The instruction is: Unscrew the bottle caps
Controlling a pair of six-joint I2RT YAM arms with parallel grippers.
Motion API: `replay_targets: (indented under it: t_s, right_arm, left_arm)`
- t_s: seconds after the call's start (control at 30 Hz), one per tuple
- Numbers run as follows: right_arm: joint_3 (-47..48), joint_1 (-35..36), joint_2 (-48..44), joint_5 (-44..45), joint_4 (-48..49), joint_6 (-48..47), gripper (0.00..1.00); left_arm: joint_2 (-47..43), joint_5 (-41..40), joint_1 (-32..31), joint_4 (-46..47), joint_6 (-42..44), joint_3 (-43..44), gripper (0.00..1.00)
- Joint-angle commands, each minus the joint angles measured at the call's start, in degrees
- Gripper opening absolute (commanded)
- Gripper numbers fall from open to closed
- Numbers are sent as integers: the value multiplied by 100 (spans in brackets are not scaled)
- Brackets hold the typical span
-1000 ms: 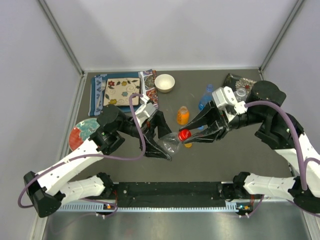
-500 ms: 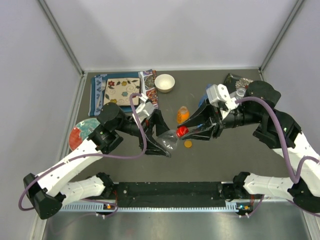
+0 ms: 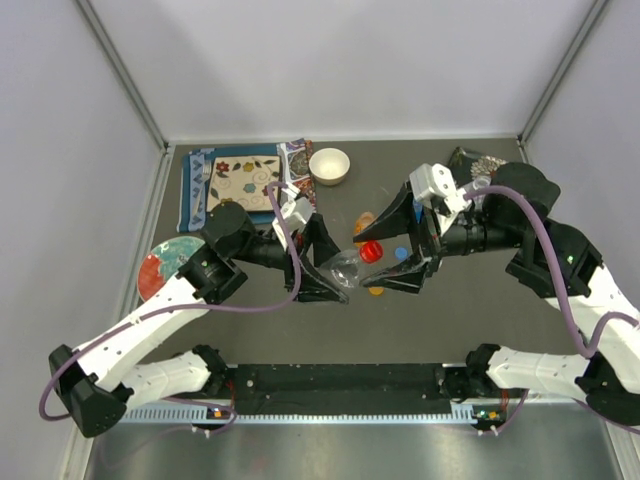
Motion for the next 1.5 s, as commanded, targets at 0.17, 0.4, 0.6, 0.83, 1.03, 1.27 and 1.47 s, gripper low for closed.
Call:
replay_targets:
  t_s: [0.17,0.4,0.6,0.83,1.03,1.27,1.47]
  right_arm:
    - [369,92,17,2331,416,880,85]
    - [1167,101,368,4401,39,2136,87]
    - [1573,92,720,5036,-726,3287,87]
    - [1547,101,1001,5264,-788,3535,87]
    - [1705,250,1326,5133,-691,3570,86]
    - [1600,286,1502,5071,-673,3632,81]
    - [1459,294,1546,5010,-629,3658,67]
  left_arm:
    - [1,-769,94,-133,274,149,43]
    - [-253,-1902,42,-563,924,158,43]
    - [-762,-3791,-247,-836,1645,-87,43]
    - [-1018,-6226,-1021,-818,2541,-440,43]
    - [-834,-7756,-1637,-871,3008,-387,43]
    - [-798,-8153,-1769,-827,3096,-422,42]
    - [-860,-8214,-1769,-766,3105,-501,42]
